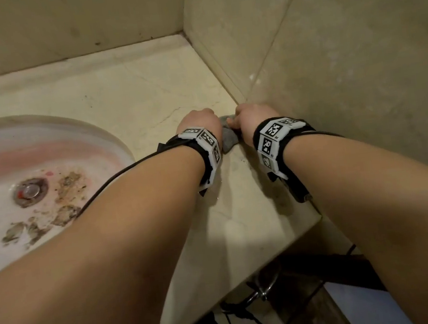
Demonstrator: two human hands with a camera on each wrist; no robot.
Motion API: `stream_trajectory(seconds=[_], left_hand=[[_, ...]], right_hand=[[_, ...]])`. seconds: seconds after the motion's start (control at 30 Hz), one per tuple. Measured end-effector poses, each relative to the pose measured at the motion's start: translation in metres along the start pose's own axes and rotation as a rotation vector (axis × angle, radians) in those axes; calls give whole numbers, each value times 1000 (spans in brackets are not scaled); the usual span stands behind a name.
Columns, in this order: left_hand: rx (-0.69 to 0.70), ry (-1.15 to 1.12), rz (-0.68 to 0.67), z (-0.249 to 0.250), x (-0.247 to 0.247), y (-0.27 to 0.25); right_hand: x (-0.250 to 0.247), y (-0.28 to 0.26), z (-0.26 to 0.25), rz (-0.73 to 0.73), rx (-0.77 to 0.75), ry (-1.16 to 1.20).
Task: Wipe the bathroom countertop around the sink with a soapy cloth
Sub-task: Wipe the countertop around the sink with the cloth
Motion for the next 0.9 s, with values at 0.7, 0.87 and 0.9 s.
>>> stream_trajectory(seconds=[0.7,0.87,0.9], left_hand=[[-173,-89,8,22,11,-27],[-224,-134,66,30,13,-39],[-222,-127,76,31,14,-41]], right_hand=[[7,-11,14,-34,-91,-46],[8,-17,21,-37,-90,-4],[8,-19,23,-36,-90,-4]])
Point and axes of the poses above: each hand's wrist, its own y-axis towards the middle knuckle, its own x-axis out of the palm, z = x × y, the point moved 2 cm from there along y, towards the middle knuckle, and after that the axes turned 3 degrees about x, right-handed, at the moved point
